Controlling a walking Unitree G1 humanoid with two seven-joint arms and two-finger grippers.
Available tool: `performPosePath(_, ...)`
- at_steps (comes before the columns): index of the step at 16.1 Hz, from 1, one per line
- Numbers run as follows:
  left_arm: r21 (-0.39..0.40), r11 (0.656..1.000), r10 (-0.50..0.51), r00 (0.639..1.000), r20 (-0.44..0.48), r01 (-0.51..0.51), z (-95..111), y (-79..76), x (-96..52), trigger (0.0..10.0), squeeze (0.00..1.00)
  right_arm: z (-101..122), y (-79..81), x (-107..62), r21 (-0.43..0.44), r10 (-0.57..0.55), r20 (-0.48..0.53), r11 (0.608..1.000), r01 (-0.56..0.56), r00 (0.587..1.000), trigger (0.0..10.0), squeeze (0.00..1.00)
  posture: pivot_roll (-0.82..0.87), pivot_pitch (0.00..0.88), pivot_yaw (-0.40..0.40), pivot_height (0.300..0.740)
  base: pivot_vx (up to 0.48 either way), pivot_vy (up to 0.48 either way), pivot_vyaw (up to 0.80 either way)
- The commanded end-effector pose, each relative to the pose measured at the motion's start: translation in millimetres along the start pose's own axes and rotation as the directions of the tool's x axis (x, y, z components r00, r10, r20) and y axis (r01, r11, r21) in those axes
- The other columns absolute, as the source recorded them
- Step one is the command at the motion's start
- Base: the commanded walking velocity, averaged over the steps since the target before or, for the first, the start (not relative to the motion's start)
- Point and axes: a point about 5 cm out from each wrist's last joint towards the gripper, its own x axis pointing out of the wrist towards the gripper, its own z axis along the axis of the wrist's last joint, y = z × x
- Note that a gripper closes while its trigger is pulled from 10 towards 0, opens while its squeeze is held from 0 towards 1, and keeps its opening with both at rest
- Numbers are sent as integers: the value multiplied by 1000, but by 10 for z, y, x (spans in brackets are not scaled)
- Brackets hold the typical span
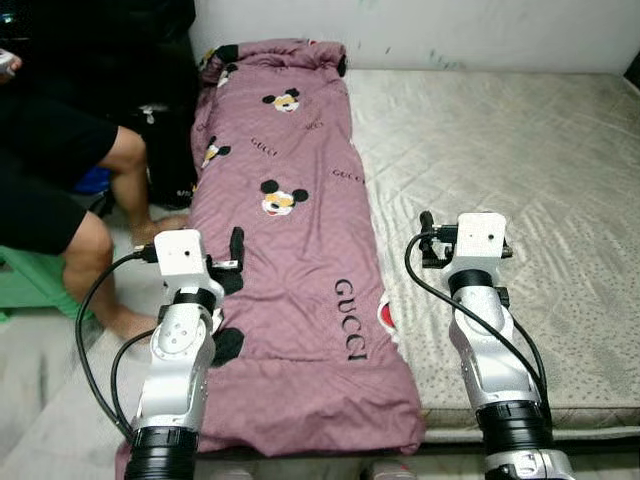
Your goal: Clean up the room
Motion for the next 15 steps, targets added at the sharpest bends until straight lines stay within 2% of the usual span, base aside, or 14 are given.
performPosePath(1,0,1000,9,1000,-12,-9,-5,15,-13,10000,0,36,0,13,7,5,8,1000,-5,1000,10000,0,-112,0,25,740,-345,0,0)
performPosePath(8,-5,1000,8,1000,-12,-8,4,11,-3,10000,0,37,5,24,5,7,8,1000,-8,1000,10000,0,-112,0,24,740,-354,0,0)
performPosePath(15,-27,1000,17,1000,-1,-17,10,48,-49,10000,0,25,28,17,0,24,8,1000,-24,1000,10000,0,-102,0,19,740,0,0,0)
